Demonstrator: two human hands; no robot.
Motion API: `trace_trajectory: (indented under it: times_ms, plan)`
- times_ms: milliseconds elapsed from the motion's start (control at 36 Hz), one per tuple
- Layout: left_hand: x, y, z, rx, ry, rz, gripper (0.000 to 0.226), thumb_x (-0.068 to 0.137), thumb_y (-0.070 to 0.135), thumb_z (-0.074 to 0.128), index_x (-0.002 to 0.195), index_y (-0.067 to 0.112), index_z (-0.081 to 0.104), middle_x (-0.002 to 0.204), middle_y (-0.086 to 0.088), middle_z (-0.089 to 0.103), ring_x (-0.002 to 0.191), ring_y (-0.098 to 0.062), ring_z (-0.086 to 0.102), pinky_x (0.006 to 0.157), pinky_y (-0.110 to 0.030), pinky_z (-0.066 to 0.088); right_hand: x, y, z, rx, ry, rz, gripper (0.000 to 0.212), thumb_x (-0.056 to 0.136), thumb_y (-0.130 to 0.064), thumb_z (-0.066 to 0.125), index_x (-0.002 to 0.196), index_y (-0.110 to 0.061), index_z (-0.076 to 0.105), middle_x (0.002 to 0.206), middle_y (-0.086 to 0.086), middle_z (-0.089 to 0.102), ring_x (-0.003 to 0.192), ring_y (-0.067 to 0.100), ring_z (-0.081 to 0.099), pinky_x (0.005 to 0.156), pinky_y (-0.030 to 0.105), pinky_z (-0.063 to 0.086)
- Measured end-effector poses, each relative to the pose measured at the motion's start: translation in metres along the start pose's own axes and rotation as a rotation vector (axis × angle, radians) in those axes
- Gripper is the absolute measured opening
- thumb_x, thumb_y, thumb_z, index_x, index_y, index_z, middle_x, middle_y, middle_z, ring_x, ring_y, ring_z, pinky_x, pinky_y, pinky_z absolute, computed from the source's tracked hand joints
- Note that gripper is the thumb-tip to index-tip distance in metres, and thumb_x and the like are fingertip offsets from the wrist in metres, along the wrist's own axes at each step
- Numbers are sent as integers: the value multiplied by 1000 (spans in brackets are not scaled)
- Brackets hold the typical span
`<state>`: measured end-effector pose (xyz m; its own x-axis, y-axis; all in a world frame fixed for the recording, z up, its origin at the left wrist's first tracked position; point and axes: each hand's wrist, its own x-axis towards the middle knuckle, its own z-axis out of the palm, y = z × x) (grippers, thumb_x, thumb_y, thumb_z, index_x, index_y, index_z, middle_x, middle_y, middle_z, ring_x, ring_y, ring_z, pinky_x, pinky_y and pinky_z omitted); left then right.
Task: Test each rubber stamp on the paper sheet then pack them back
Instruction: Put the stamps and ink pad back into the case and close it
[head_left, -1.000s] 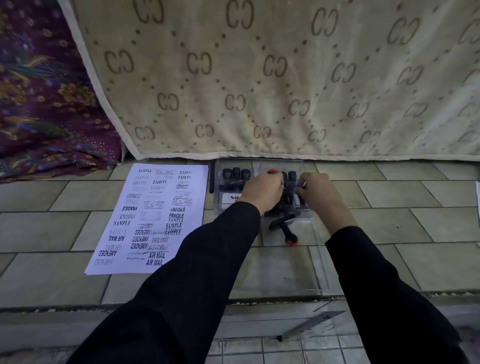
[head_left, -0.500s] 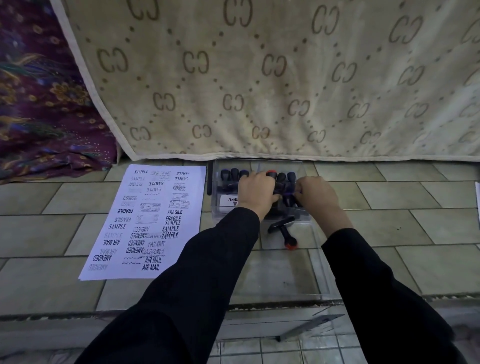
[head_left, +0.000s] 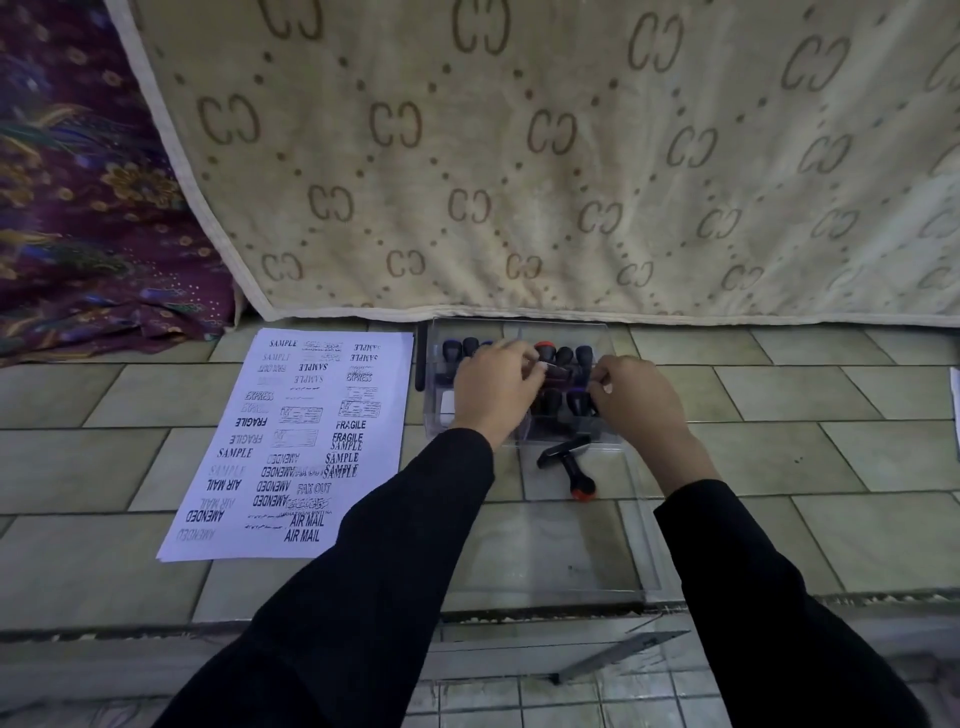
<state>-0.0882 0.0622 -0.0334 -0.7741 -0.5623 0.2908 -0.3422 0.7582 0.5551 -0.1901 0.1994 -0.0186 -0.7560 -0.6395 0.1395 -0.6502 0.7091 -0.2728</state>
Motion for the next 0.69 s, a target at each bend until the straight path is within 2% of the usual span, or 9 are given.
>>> trace_trajectory:
  times_ms: [83, 167, 250, 333, 389, 444, 472, 583, 694]
  plan:
    - [-9, -16, -12, -65, 81, -49, 17, 88, 25, 55, 100, 23, 68, 99, 6, 66, 89, -14, 61, 71, -32, 50, -10, 1, -1, 135, 126, -4, 14, 87, -15, 57, 99, -9, 63, 92, 7, 68, 76, 24, 59, 64, 33, 48]
    - [-20, -35, -22, -109, 132, -109, 21, 89, 20, 57, 107, 18, 66, 106, 0, 64, 99, -20, 57, 84, -35, 47, -25, -2, -2, 241, 233, -30, 11, 85, -16, 61, 95, -12, 63, 88, 1, 68, 62, 13, 48, 58, 25, 37]
    - [-34, -48, -33, -206, 236, -89, 21, 89, 14, 56, 109, 15, 65, 111, -1, 58, 106, -19, 51, 92, -31, 43, -43, -6, -2, 303, 195, -21, 9, 83, -22, 65, 89, -17, 61, 84, -3, 67, 61, 11, 51, 59, 27, 43]
    - [-52, -58, -45, -311, 351, -58, 19, 90, 13, 55, 106, 20, 63, 109, 8, 54, 107, -9, 47, 91, -17, 38, -62, -8, 2, 351, 148, 11, 14, 80, -28, 70, 82, -19, 60, 79, -6, 64, 67, 9, 58, 61, 29, 52]
    - [-61, -68, -52, -298, 386, -76, 19, 90, 15, 55, 106, 24, 62, 109, 10, 56, 106, -7, 47, 90, -13, 34, -74, -8, 7, 310, 114, 5, 20, 78, -34, 72, 82, -20, 58, 80, -7, 62, 67, 4, 54, 55, 19, 44]
    - [-69, -82, -57, -240, 375, -120, 19, 91, 16, 55, 107, 24, 62, 110, 8, 58, 106, -10, 47, 90, -20, 35, -84, -8, 13, 276, 103, -3, 24, 77, -35, 74, 83, -22, 54, 81, -8, 59, 66, 1, 48, 52, 11, 30]
    - [-72, -89, -59, -205, 345, -144, 19, 91, 18, 55, 109, 24, 62, 111, 8, 58, 107, -12, 47, 90, -24, 36, -89, -8, 16, 278, 100, -1, 26, 76, -34, 75, 83, -21, 54, 82, -7, 58, 67, 3, 48, 52, 11, 29]
    - [-88, -111, -59, -77, 186, -159, 21, 92, 22, 56, 112, 21, 63, 115, 3, 60, 107, -19, 51, 92, -36, 42, -102, -10, 26, 294, 47, 19, 30, 71, -24, 78, 87, -17, 54, 85, -3, 55, 75, 15, 53, 61, 21, 36]
    - [-100, -122, -52, 5, 114, -105, 20, 91, 19, 58, 109, 17, 65, 114, 1, 62, 105, -21, 54, 89, -35, 42, -109, -10, 34, 312, 14, 43, 33, 70, -15, 78, 88, -17, 50, 85, -1, 54, 75, 16, 52, 65, 21, 37]
